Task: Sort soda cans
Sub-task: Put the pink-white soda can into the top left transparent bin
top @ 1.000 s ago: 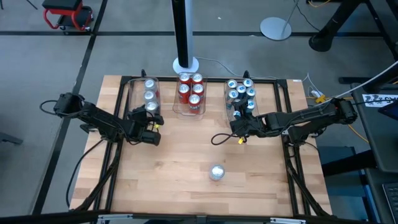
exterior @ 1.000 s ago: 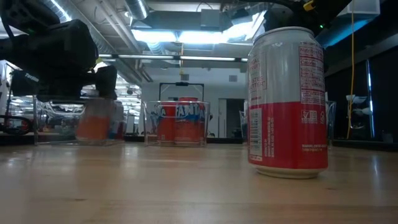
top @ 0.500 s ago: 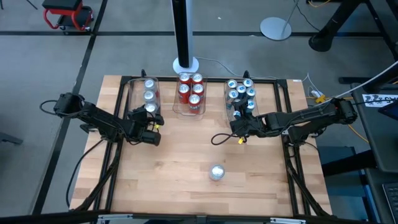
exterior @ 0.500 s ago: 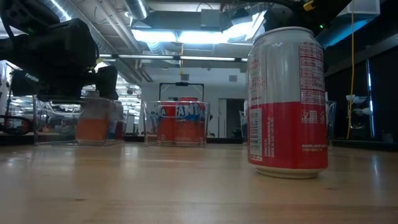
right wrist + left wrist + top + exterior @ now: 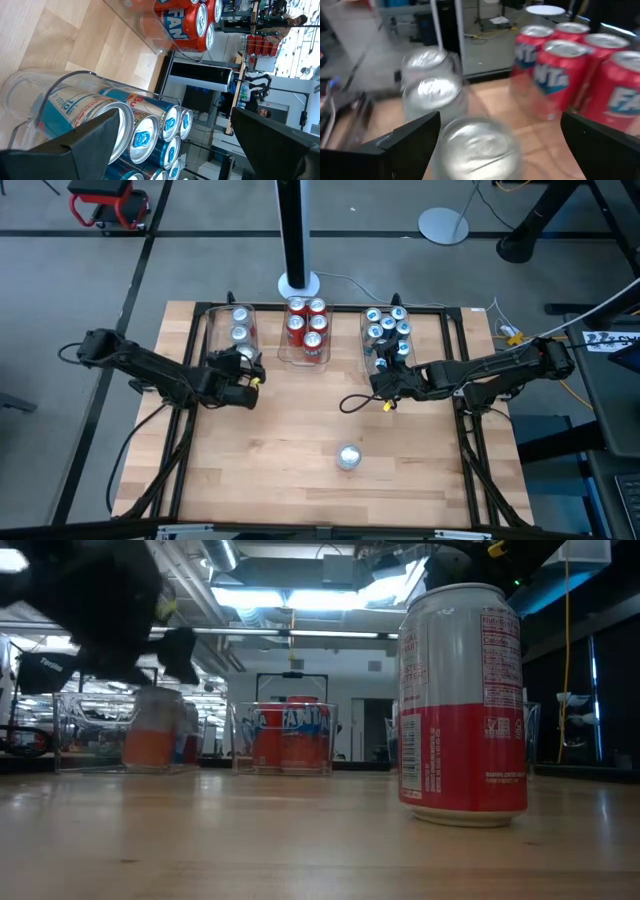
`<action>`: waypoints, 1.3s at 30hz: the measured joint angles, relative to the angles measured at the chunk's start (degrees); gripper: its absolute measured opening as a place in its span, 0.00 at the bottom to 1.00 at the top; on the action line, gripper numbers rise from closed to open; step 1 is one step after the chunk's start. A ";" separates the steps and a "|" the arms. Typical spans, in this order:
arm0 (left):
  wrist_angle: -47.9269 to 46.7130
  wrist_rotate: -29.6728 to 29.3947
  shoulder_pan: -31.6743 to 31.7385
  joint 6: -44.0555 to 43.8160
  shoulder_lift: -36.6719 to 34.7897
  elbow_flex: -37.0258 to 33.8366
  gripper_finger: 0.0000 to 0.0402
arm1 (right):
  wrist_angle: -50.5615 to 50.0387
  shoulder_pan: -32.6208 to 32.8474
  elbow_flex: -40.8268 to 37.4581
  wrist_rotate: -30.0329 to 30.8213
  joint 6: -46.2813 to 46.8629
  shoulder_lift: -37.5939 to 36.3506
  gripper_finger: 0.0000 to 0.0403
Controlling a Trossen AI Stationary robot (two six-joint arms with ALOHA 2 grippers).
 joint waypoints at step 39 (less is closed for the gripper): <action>50.18 41.14 -10.57 49.91 -2.45 7.24 1.00 | -0.02 0.00 0.02 0.20 -0.02 0.00 0.94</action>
